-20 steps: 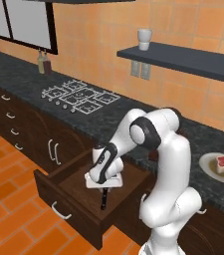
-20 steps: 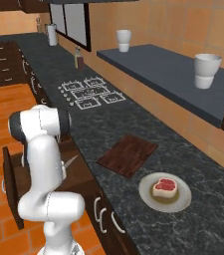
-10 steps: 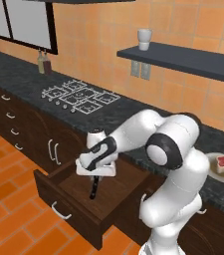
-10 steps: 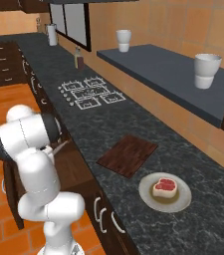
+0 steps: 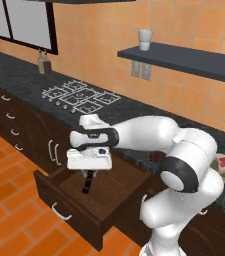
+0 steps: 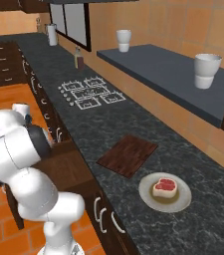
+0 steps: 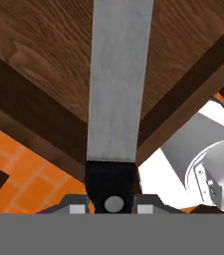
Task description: Pick up the knife from the drawer and place it on the cutting board. Then place the meat from the plate to the cutting board.
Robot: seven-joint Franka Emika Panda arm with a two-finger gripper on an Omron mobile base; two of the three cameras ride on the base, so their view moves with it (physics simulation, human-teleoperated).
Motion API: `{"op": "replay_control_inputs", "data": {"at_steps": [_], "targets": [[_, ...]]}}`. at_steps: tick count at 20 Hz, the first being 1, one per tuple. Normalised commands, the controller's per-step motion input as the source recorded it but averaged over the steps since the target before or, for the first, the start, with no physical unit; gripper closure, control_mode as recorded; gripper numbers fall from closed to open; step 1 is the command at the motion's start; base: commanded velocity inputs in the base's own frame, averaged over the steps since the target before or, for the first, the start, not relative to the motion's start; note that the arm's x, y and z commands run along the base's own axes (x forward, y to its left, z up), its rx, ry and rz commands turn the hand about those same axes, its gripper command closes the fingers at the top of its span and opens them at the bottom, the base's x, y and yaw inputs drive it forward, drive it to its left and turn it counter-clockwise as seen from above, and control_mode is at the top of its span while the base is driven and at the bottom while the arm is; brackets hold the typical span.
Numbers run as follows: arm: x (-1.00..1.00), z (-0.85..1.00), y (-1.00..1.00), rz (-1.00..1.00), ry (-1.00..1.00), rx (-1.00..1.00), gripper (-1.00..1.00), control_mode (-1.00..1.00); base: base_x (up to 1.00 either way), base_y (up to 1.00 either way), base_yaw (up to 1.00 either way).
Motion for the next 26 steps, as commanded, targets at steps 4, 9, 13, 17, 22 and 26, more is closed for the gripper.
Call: {"op": "replay_control_inputs", "data": {"at_steps": [4,9,13,17,22,26], "targets": [[0.03,0.82,-0.85,-0.05,-0.18,0.00,1.00,-1.00,0.00,0.00,0.00],[0.35,0.17,-1.00,-0.09,-0.14,0.00,1.00,-1.00,0.00,0.00,0.00],[0.61,0.00,-1.00,-0.11,-0.03,0.00,1.00,-1.00,0.00,0.00,0.00],[0.72,0.01,-1.00,-0.18,0.00,0.00,1.00,-1.00,0.00,0.00,0.00],[0.37,0.03,-1.00,-0.22,0.00,0.00,1.00,-1.00,0.00,0.00,0.00],[0.33,0.00,-1.00,-0.20,-0.05,0.00,1.00,-1.00,0.00,0.00,0.00]]}}
